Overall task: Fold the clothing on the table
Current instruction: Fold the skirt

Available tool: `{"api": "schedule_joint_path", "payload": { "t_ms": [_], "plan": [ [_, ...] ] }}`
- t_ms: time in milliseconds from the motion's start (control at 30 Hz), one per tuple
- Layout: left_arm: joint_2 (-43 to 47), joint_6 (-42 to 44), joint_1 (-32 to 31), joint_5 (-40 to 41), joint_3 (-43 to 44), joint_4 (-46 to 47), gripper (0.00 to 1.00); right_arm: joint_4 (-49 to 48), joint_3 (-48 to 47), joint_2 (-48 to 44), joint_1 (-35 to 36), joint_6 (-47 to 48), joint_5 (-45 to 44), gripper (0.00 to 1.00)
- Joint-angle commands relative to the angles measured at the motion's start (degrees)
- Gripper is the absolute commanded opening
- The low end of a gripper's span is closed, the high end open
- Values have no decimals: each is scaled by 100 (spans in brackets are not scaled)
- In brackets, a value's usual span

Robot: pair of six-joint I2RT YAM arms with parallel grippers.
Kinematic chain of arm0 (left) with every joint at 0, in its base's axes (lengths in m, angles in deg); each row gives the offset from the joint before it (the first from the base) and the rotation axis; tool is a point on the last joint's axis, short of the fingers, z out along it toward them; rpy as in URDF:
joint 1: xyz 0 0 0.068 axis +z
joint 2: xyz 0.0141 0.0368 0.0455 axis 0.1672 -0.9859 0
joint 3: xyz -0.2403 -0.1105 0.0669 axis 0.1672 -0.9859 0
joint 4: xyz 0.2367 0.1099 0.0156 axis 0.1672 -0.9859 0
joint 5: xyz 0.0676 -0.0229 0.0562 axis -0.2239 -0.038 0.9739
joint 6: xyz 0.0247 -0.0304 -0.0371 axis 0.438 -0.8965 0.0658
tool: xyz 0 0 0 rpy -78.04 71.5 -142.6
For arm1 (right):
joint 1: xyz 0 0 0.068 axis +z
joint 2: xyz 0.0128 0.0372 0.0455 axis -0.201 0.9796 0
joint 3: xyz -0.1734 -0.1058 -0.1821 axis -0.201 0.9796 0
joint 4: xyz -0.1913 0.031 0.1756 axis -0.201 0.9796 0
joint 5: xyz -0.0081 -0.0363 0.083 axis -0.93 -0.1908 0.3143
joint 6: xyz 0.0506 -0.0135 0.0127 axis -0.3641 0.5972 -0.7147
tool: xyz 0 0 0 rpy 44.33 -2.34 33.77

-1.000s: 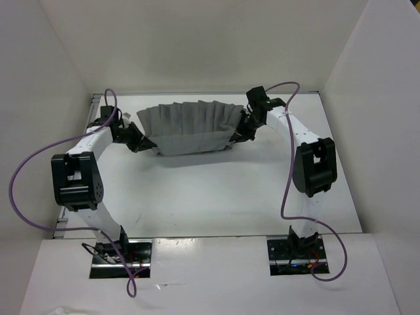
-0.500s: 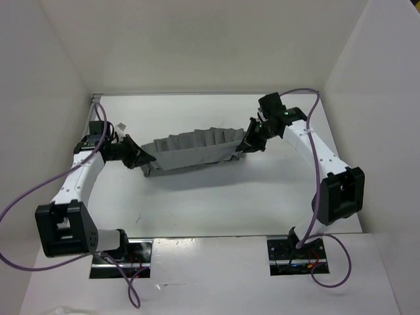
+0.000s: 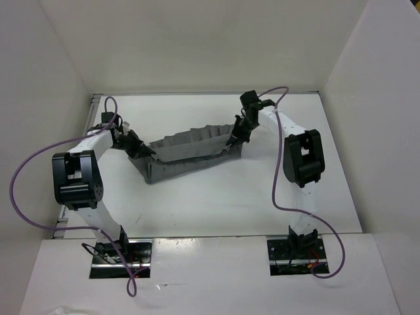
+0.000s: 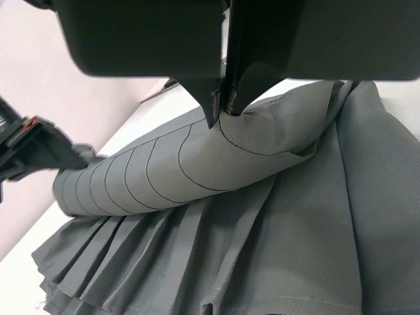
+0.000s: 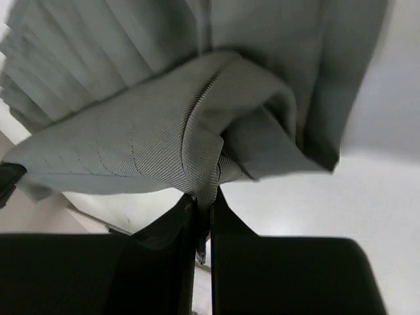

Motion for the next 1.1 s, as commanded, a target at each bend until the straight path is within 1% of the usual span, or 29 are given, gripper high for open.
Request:
{"api": "schedule_joint_path", "payload": {
  "t_ms": [0, 100, 133, 167, 200, 233, 267, 300, 333, 367, 400, 433, 467, 533, 567, 600, 667, 733, 800, 867, 900, 933, 967, 1000, 1033, 1067],
  "plan": [
    [22, 63, 146, 291, 25, 154, 0, -353, -811, 232, -181, 207, -368, 0],
    [22, -51, 146, 291, -126, 259, 0, -502, -1697, 689, -251, 154, -263, 0],
    [-39, -51, 146, 291, -213, 312, 0, -503, -1935, 968, -251, 154, -193, 0],
    [-144, -130, 146, 291, -213, 426, 18, -503, -2207, 1137, -303, 154, -193, 3],
    [-197, -200, 199, 221, -213, 514, 36, -503, -2802, 1312, -304, 154, -193, 9],
    [-258, -383, 199, 12, -213, 758, 49, -581, -3130, 1723, -304, 154, -132, 14],
    [-311, -507, 286, -103, -213, 943, 53, -582, -3507, 1971, -356, 154, -79, 21],
    [-373, -648, 365, -191, -144, 1128, 56, -521, -4346, 2199, -417, 207, 35, 27],
    [-373, -962, 418, -245, -91, 1469, 62, -520, -4772, 2645, -418, 277, 279, 30],
    [-312, -1113, 419, -245, -38, 1612, 68, -320, -5264, 2876, -418, 347, 282, 36],
    [-242, -1237, 488, -167, 32, 1718, 75, -196, -6217, 3079, -418, 400, 282, 41],
    [-85, -1377, 559, -88, 215, 1771, 76, -265, -6227, 3081, -418, 401, 404, 45],
    [12, -1378, 559, 96, 296, 1771, 76, -396, -6096, 2933, -470, 401, 501, 49],
    [354, -1378, 612, 343, 366, 1632, 76, -205, -6192, 2844, -471, 575, 554, 53],
    [461, -1248, 612, 405, 367, 1561, 76, -134, -6192, 2635, -471, 637, 415, 53],
    [557, -1247, 612, 405, 271, 1500, 76, 32, -6018, 2545, -471, 707, 318, 55],
    [812, -1107, 612, 344, 69, 1368, 75, 234, -5893, 2413, -471, 786, 108, 55],
    [1050, -1106, 612, 169, -344, 1306, 75, 621, -5893, 2413, -471, 840, -156, 55],
    [1243, -1053, 559, 107, -634, 1227, 72, 771, -5841, 2413, -471, 928, -499, 55],
    [1244, -791, 367, 46, -916, 1227, 67, 772, -5840, 2526, -471, 998, -588, 46],
    [1192, -703, 314, 45, -969, 1061, 61, 772, -5840, 2701, -471, 998, -588, 40],
    [1122, -589, 200, 45, -969, 1060, 40, 772, -5910, 2790, -471, 998, -588, 27],
    [1025, -353, 147, 115, -969, 790, 27, 772, -5971, 2878, -410, 1059, -588, 24],
    [781, -220, 85, 115, -917, 691, 18, 772, -5972, 3035, -409, 1060, -588, 22],
    [648, -105, -46, 211, -856, 586, 13, 772, -6024, 3124, -357, 1147, -588, 22],
    [403, -26, -125, 299, -724, 428, 11, 772, -6025, 3203, -357, 1209, -588, 22]
  ]
}}
